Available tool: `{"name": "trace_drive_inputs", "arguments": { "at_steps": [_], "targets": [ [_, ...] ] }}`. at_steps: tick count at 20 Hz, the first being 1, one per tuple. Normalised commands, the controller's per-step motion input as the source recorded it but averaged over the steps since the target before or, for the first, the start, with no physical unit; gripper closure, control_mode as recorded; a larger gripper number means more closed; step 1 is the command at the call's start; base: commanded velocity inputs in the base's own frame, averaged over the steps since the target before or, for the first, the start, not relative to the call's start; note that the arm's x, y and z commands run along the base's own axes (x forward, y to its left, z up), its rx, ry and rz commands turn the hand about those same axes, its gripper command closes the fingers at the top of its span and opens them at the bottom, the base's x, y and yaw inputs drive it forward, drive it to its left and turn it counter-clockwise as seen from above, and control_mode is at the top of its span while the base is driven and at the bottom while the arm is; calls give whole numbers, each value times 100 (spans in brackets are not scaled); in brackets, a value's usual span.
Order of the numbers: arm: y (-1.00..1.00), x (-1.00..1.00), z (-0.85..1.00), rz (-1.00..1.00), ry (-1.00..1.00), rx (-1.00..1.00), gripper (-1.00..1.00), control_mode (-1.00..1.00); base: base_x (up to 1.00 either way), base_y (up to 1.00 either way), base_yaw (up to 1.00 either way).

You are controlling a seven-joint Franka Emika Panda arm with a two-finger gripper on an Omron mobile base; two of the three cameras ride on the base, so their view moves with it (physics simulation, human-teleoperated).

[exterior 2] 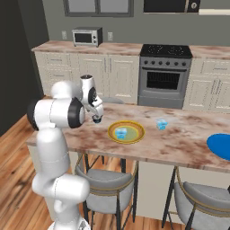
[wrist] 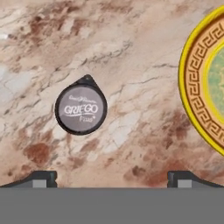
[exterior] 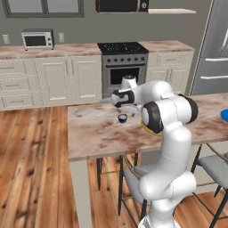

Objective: Place two yogurt containers on each plate.

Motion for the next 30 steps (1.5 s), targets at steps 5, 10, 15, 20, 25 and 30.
{"name": "trace_drive_inputs", "arguments": {
  "at_steps": [5, 10, 15, 20, 25, 30],
  "targets": [
    [0, 11, -18, 0, 0, 0, -100, -100, 0, 0, 0],
    [0, 21, -11, 0, 0, 0, -100, -100, 0, 0, 0],
    [0, 28, -10, 0, 0, 0, -100, -100, 0, 0, 0],
    [0, 19, -11, 0, 0, 0, -100, -100, 0, 0, 0],
    [0, 14, -12, 0, 0, 0, -100, -100, 0, 0, 0],
    [0, 2, -12, 0, 0, 0, -100, -100, 0, 0, 0]
  ]
}}
